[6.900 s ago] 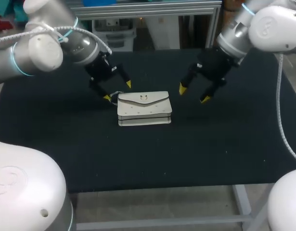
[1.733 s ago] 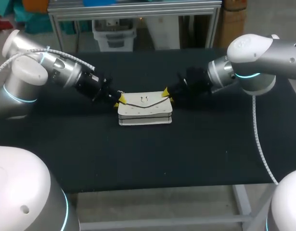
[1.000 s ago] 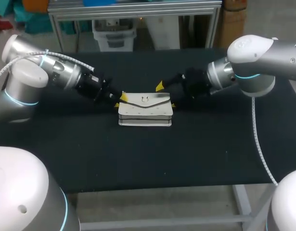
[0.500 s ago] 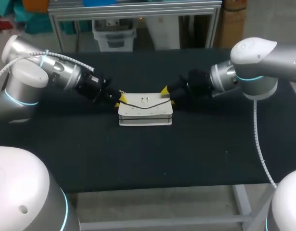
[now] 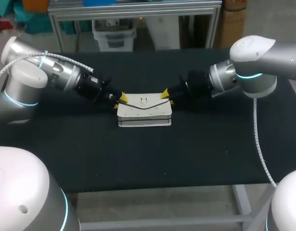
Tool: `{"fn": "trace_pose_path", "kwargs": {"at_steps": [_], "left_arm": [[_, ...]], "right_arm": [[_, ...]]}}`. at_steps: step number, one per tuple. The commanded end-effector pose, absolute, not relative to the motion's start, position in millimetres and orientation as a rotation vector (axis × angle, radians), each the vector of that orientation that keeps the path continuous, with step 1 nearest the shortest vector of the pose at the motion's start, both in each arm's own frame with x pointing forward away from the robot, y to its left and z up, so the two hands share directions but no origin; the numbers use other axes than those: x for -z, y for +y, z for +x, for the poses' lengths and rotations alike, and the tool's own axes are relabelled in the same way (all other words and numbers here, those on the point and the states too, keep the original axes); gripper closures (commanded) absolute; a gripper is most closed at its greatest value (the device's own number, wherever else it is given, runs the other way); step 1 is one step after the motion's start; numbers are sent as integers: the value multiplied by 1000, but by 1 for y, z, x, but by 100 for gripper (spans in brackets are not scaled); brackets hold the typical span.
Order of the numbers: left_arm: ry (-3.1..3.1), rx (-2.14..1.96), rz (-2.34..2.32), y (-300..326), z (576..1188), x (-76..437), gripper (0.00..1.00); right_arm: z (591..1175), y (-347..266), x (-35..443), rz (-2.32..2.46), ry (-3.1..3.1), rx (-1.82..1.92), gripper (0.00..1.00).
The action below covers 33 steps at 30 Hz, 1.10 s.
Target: Pick up the bag, open it, inspect its contents, close it, and place it on the opposite side
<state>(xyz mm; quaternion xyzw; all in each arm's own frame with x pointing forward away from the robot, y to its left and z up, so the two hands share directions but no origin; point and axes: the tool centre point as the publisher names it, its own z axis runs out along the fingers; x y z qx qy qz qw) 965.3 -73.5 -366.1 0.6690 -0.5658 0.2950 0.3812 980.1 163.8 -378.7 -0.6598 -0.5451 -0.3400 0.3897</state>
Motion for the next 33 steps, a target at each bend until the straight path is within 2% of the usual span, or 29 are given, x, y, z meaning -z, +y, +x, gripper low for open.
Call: {"fn": "trace_pose_path", "kwargs": {"at_steps": [1, 3, 5, 6, 8, 9, 10, 11, 12, 13, 30, 31, 32, 33], "left_arm": [[-1438, -754, 1713, -78, 969, 368, 18], [-1434, -756, 1714, -78, 969, 368, 29], [-1435, -757, 1713, -79, 970, 367, 46], [-1436, -756, 1713, -80, 970, 367, 48], [-1443, -751, 1714, -81, 970, 366, 54], [-1445, -748, 1715, -82, 969, 367, 76], [-1446, -746, 1716, -83, 969, 367, 100], [-1447, -744, 1716, -83, 970, 367, 100], [-1447, -743, 1716, -83, 970, 368, 100], [-1449, -740, 1710, -84, 970, 368, 100], [-1481, -707, 1691, -93, 967, 371, 100], [-1484, -700, 1698, -93, 967, 370, 79], [-1480, -697, 1708, -92, 967, 369, 45], [-1478, -696, 1712, -92, 967, 368, 4]], "right_arm": [[979, 165, 380, -1681, -1377, 869, 4], [979, 164, 379, -1681, -1375, 873, 5], [979, 164, 377, -1681, -1374, 874, 8], [980, 165, 377, -1681, -1372, 875, 9], [981, 167, 377, -1679, -1368, 875, 16], [981, 168, 377, -1676, -1365, 874, 24], [982, 169, 377, -1674, -1364, 873, 43], [983, 170, 377, -1671, -1363, 870, 54], [983, 172, 377, -1666, -1363, 867, 97], [984, 173, 377, -1665, -1372, 858, 100], [991, 173, 377, -1631, -1422, 803, 100], [991, 173, 377, -1631, -1436, 807, 100], [991, 173, 377, -1629, -1444, 800, 84], [991, 173, 377, -1627, -1445, 795, 56]]}}
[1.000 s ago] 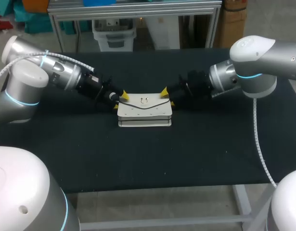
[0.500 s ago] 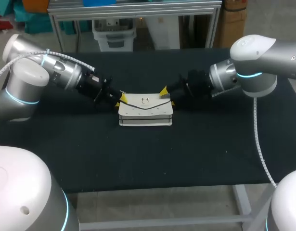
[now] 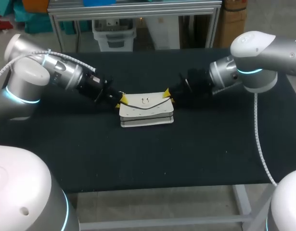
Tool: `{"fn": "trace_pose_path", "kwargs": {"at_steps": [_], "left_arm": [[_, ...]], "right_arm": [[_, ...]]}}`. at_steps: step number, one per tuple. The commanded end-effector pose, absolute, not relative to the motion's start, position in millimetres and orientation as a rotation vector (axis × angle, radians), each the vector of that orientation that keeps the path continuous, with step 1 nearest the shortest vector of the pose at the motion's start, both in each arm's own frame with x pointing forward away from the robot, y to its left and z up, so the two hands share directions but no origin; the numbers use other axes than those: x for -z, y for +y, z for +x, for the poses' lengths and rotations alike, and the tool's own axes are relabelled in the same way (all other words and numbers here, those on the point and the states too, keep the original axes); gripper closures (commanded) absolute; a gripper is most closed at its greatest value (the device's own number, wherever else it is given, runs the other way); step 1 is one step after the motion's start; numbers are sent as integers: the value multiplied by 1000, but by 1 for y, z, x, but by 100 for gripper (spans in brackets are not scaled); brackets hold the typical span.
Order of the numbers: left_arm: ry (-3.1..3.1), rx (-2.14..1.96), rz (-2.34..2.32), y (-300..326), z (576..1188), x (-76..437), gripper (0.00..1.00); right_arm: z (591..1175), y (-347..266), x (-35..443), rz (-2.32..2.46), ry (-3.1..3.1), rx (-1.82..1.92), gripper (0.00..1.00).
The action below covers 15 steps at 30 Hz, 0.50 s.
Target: Pick up the bag, open it, inspect its contents, close it, and place it on the opposite side
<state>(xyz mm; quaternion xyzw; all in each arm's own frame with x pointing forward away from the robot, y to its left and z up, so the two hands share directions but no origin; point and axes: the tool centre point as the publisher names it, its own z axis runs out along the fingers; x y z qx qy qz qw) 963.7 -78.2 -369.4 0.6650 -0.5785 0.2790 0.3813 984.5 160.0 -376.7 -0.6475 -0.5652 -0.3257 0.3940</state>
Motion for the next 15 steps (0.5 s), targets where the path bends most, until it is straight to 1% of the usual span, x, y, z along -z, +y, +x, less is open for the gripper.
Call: {"fn": "trace_pose_path", "kwargs": {"at_steps": [1, 2, 9, 15], "left_arm": [[-1477, -693, 1717, -91, 966, 367, 0], [-1471, -696, 1730, -90, 966, 366, 0], [-1477, -709, 1748, -82, 960, 356, 0], [-1453, -726, 1751, -72, 956, 354, 0]], "right_arm": [[990, 172, 376, -1628, -1447, 798, 17], [989, 170, 375, -1631, -1449, 798, 0], [985, 159, 365, -1655, -1473, 790, 0], [982, 152, 366, -1673, -1447, 794, 0]]}}
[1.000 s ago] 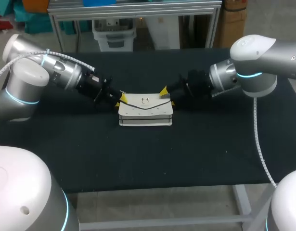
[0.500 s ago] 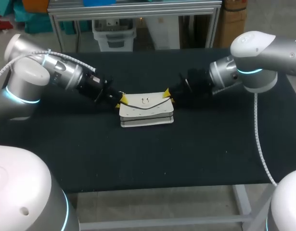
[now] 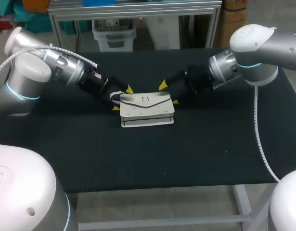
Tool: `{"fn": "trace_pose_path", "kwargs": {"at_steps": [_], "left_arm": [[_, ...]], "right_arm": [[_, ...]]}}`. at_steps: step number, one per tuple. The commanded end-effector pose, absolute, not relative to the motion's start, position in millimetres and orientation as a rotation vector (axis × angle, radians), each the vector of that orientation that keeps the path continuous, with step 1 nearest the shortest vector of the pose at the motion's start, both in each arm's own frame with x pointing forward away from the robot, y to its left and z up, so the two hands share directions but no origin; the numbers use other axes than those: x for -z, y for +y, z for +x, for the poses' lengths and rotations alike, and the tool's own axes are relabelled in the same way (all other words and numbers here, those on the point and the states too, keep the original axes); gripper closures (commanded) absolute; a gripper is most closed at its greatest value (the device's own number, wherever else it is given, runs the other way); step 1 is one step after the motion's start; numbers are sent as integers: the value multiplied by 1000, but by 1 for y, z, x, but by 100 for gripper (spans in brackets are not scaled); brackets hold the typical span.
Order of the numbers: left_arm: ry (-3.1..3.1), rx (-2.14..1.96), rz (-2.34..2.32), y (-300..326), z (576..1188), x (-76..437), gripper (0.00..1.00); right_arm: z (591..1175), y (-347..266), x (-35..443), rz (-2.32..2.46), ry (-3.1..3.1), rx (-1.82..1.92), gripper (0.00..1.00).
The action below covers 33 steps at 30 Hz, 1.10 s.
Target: Pick up the bag, open it, inspect its contents, close it, and place it on the opposite side
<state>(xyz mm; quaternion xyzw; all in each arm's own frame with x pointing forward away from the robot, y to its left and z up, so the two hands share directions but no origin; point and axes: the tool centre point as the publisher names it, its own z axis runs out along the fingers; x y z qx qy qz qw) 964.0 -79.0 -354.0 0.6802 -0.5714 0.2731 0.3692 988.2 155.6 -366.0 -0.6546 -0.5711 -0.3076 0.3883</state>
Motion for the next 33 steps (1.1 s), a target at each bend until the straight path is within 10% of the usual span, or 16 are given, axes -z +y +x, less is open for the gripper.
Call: {"fn": "trace_pose_path", "kwargs": {"at_steps": [1, 10, 17, 26, 30, 33], "left_arm": [[-1448, -729, 1751, -71, 955, 355, 0], [-1439, -727, 1736, -68, 955, 354, 0], [-1437, -728, 1734, -67, 954, 353, 19], [-1445, -673, 1700, -78, 965, 361, 26], [-1445, -653, 1707, -80, 968, 361, 47], [-1439, -643, 1719, -80, 969, 361, 100]], "right_arm": [[981, 153, 367, -1673, -1444, 795, 0], [979, 157, 363, -1665, -1417, 818, 11], [972, 153, 354, -1678, -1415, 823, 20], [979, 168, 369, -1666, -1401, 776, 48], [984, 173, 376, -1676, -1394, 754, 53], [989, 174, 379, -1674, -1384, 746, 62]]}}
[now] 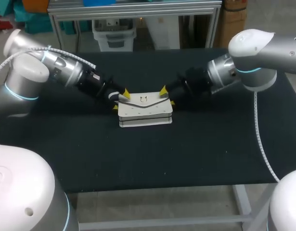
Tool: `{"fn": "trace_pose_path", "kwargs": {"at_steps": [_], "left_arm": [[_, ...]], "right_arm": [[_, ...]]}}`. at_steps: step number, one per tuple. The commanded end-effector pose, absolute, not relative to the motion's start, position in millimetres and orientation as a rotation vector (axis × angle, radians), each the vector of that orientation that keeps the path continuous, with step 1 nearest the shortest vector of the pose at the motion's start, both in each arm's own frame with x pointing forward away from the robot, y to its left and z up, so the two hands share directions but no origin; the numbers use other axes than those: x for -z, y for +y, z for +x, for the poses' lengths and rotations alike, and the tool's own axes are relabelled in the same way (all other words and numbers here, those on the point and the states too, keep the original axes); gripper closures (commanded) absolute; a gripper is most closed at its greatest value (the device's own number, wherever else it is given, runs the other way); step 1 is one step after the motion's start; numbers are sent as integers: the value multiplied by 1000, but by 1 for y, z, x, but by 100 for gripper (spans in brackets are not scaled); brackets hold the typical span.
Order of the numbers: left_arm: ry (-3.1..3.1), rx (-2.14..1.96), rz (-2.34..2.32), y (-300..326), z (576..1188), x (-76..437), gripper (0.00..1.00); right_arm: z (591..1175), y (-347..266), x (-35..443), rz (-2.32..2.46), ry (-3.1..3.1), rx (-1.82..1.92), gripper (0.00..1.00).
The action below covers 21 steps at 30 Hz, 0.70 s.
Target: Pick up the bag, open it, inspect its contents, close it, and place it on the opposite side
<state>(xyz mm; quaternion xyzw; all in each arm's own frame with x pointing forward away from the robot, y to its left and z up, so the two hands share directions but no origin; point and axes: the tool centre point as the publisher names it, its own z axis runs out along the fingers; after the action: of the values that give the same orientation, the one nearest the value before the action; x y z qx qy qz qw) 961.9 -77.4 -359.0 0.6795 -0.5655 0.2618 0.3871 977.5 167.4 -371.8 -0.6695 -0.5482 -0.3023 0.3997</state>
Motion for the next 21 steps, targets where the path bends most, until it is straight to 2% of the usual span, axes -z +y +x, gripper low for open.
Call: {"fn": "trace_pose_path", "kwargs": {"at_steps": [1, 2, 11, 12, 13, 14, 15, 16, 21], "left_arm": [[-1441, -642, 1719, -80, 969, 361, 100], [-1442, -643, 1721, -80, 968, 361, 100], [-1453, -627, 1760, -76, 962, 357, 100], [-1451, -619, 1765, -76, 962, 356, 76], [-1446, -616, 1776, -75, 962, 356, 11], [-1445, -609, 1780, -75, 962, 356, 0], [-1444, -601, 1790, -74, 962, 356, 0], [-1443, -600, 1797, -74, 961, 356, 0], [-1439, -574, 1854, -67, 957, 350, 0]], "right_arm": [[990, 174, 380, -1672, -1382, 743, 93], [991, 174, 380, -1674, -1387, 742, 100], [996, 165, 372, -1669, -1426, 782, 100], [995, 165, 371, -1660, -1429, 783, 100], [995, 166, 371, -1652, -1427, 773, 100], [995, 166, 371, -1641, -1428, 760, 100], [994, 166, 372, -1646, -1432, 768, 33], [992, 166, 371, -1647, -1435, 767, 0], [984, 156, 364, -1661, -1448, 776, 0]]}}
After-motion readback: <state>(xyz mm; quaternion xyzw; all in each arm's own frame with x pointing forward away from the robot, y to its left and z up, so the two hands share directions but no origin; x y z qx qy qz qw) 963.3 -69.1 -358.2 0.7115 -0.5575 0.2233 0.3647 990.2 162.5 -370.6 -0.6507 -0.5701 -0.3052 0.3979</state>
